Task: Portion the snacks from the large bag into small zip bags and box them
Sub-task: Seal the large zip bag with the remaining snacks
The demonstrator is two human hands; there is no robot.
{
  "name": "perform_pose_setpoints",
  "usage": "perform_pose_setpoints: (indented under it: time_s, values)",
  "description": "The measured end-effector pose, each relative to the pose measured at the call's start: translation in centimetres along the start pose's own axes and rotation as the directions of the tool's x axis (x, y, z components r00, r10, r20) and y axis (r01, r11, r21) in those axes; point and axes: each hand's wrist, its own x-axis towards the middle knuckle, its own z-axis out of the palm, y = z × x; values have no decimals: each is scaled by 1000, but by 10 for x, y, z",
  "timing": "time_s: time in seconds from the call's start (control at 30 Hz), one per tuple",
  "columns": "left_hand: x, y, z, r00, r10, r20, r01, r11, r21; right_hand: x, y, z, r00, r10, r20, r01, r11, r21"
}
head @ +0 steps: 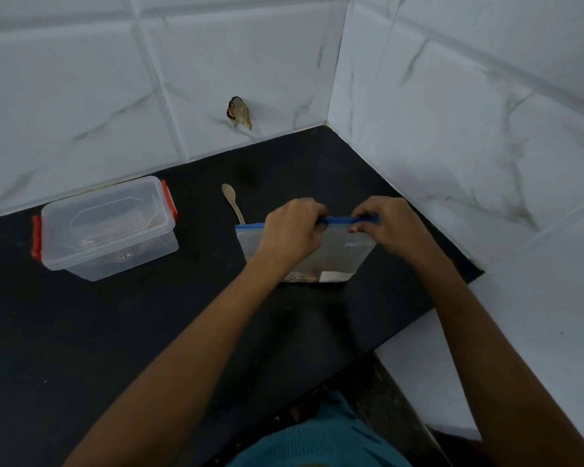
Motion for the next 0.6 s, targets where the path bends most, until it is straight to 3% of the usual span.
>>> perform_pose_setpoints:
  time_s: [0.17,0.33,0.6]
  values:
    - [5,4,-2,997,-29,74,34,998,-58,0,0,5,1000,-23,-17,23,1000,8]
    - [9,11,-1,993,-1,122,-2,1000,23,-1,-2,7,998,-62,-9,62,998,15]
    - [8,15,1,997,-21,74,22,1000,-20,-6,12,-7,996,81,30,-82,995,62]
